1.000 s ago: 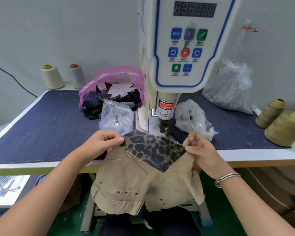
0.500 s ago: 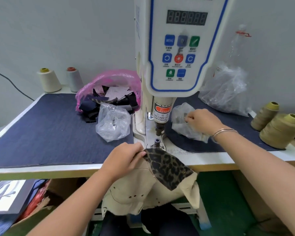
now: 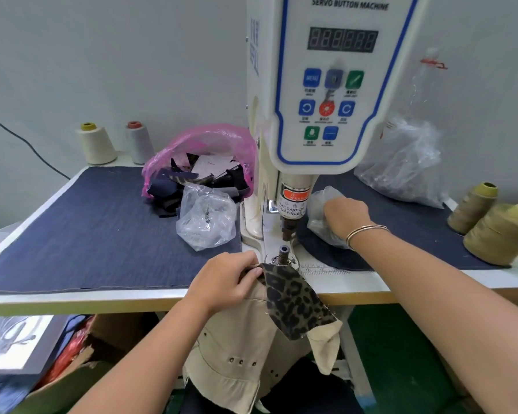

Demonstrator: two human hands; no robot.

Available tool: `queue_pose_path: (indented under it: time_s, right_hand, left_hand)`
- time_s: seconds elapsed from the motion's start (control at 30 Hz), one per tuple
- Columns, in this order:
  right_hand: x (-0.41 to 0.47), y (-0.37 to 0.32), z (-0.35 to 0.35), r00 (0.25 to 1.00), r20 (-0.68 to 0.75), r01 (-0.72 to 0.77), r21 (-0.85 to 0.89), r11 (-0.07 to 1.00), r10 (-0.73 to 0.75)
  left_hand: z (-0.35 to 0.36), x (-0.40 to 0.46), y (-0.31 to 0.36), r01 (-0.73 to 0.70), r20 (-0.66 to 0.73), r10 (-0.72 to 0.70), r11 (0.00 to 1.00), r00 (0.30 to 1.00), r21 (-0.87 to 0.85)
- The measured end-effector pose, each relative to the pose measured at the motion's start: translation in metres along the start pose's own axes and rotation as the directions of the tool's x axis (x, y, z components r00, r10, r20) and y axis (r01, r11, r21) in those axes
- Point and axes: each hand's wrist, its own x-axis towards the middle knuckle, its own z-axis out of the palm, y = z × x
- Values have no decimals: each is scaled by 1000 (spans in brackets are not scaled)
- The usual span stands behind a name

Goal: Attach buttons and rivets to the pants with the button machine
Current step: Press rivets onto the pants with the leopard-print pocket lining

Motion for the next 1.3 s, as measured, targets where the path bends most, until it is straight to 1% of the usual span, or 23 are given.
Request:
queue_pose_path:
  time_s: [0.07, 0.1, 0.13, 0.17, 0.2, 0.27, 0.3, 0.4, 0.43, 0.47, 0.5, 0.53, 0.57, 0.6, 0.63, 0.7, 0.73, 0.93, 1.1, 1.17, 1.3]
  right_hand:
    - [2, -3, -6, 993, 101, -63, 57, 996, 57]
    - [4, -3, -7, 992, 108, -67, 83, 994, 58]
    - [5, -2, -6, 996, 83, -54, 103, 993, 45]
    - [4, 1, -4, 999, 27, -35, 127, 991, 32]
    - [2, 6, 1, 998, -65, -11, 172, 985, 23]
    - [-2, 18, 14, 958, -286, 82, 285, 955, 3]
    - [-6, 23, 17, 941, -338, 118, 348, 930, 7]
    - [-23, 35, 21, 909, -410, 180, 542, 821, 72]
    - [-29, 38, 20, 893, -435, 203, 621, 757, 117]
    - [-37, 40, 17, 881, -439, 226, 715, 662, 173]
    - [-47, 40, 14, 883, -412, 249, 816, 522, 224]
    - [-59, 37, 13, 909, -343, 255, 907, 335, 235]
    - [-73, 31, 13, 954, -239, 218, 967, 132, 181]
    - [-85, 22, 14, 990, -124, 126, 992, -31, 65]
    - [-95, 12, 16, 998, -28, 20, 992, -124, -64]
    - [-108, -6, 21, 963, 80, -137, 968, -212, -256]
    - [-111, -13, 22, 945, 107, -188, 951, -246, -308]
    - [-113, -29, 25, 898, 194, -363, 833, -417, -395]
    - [-116, -31, 24, 833, 264, -521, 671, -527, -487]
    - [-117, -32, 24, 811, 263, -563, 594, -574, -523]
    - [-122, -35, 25, 792, 242, -603, 459, -653, -561]
  left_hand:
    - [0, 1, 0, -2, 1, 2, 1000, 1000, 6]
    - [0, 1, 0, -2, 3, 2, 1000, 1000, 7]
    - [0, 1, -1, -1, 8, 1, 1000, 1000, 6]
    - [0, 1, -1, 3, 12, -3, 1000, 1000, 4]
    - [0, 1, -1, 8, 12, -8, 1000, 1000, 1]
    - [0, 1, -1, 12, 11, -11, 1000, 1000, -3]
    - [0, 1, -1, 10, 11, -10, 1000, 1000, -5]
    - [0, 1, -1, 11, 15, -11, 1000, 1000, -17]
    - [0, 1, -1, 18, 17, -17, 1000, 1000, -21]
    - [0, 1, 0, 28, 18, -27, 999, 999, -32]
    - [0, 1, 0, 41, 17, -40, 998, 999, -48]
    - [1, 1, 0, 58, 16, -57, 996, 998, -71]
    - [1, 2, 0, 78, 20, -77, 992, 997, -99]
    - [0, 3, -1, 104, 30, -101, 985, 994, -136]
    - [-1, 3, -2, 129, 42, -124, 975, 991, -180]
    - [-3, 4, -3, 156, 64, -144, 957, 987, -244]
    - [-3, 4, -3, 161, 71, -147, 953, 987, -258]
    - [-2, 6, -5, 192, 85, -176, 947, 981, -257]
    - [-3, 6, -5, 202, 93, -183, 945, 979, -258]
    - [-3, 6, -4, 205, 89, -188, 944, 978, -260]
    - [-4, 7, -3, 206, 78, -192, 944, 978, -259]
